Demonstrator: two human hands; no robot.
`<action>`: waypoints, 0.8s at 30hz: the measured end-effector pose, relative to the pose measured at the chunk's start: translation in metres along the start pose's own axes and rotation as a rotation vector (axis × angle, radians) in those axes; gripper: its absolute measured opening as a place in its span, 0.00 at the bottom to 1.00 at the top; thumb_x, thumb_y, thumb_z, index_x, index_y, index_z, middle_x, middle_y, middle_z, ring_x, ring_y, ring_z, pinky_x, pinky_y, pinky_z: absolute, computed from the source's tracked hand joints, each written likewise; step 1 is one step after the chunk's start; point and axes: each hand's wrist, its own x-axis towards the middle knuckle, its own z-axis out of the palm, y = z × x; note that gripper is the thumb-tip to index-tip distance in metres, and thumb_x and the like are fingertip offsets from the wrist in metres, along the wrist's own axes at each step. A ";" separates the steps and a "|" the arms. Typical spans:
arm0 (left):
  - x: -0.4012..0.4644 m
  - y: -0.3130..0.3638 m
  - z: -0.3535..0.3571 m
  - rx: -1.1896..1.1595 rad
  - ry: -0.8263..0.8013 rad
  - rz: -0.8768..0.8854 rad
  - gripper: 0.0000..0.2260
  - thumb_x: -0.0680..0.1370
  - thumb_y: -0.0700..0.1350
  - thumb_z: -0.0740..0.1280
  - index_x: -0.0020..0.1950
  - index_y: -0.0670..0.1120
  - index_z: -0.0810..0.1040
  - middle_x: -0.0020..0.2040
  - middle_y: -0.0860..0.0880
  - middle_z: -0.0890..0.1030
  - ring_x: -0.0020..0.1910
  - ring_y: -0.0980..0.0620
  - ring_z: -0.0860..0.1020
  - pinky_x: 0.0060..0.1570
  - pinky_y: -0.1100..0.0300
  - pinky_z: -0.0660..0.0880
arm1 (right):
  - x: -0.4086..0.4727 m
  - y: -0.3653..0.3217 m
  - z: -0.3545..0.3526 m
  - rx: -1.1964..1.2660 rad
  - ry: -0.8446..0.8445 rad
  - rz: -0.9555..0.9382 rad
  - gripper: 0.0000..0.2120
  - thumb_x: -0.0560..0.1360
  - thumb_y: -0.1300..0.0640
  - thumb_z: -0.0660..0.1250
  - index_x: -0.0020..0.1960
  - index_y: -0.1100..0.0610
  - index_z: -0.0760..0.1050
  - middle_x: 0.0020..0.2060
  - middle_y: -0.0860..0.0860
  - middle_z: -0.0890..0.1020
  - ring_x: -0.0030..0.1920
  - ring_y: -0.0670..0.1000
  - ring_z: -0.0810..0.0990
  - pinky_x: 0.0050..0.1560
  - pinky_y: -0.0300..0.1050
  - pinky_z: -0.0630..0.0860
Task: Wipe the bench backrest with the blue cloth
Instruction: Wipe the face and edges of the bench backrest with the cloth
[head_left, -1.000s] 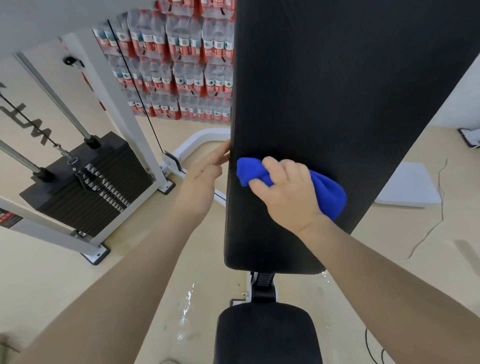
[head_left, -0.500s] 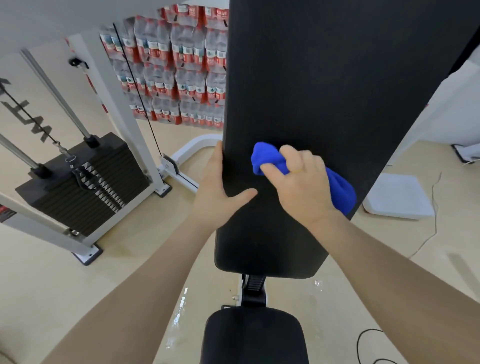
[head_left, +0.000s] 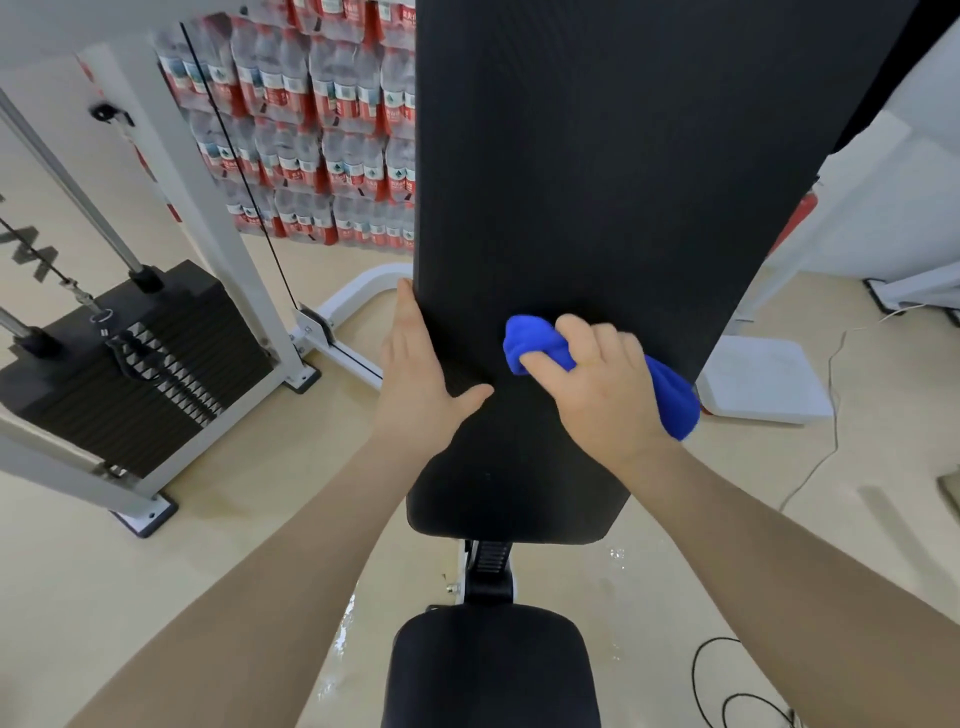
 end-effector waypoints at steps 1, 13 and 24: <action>0.000 0.001 0.001 0.027 0.016 -0.005 0.53 0.68 0.46 0.75 0.75 0.43 0.36 0.77 0.46 0.51 0.74 0.47 0.54 0.69 0.59 0.53 | -0.011 -0.006 0.005 0.018 -0.059 -0.027 0.19 0.66 0.65 0.67 0.55 0.54 0.70 0.52 0.58 0.68 0.39 0.58 0.73 0.38 0.50 0.71; -0.001 0.013 0.006 0.193 0.079 -0.068 0.50 0.69 0.48 0.74 0.75 0.41 0.38 0.75 0.43 0.53 0.71 0.42 0.59 0.69 0.50 0.59 | 0.016 0.016 -0.006 -0.016 0.098 0.141 0.14 0.71 0.64 0.58 0.56 0.53 0.67 0.54 0.56 0.65 0.42 0.56 0.67 0.40 0.49 0.69; -0.004 0.016 0.007 0.173 0.066 -0.110 0.49 0.71 0.47 0.73 0.75 0.43 0.37 0.75 0.44 0.55 0.71 0.42 0.59 0.69 0.49 0.58 | 0.001 0.029 -0.015 -0.011 0.057 0.044 0.14 0.68 0.65 0.65 0.52 0.54 0.69 0.50 0.58 0.72 0.38 0.58 0.70 0.39 0.50 0.63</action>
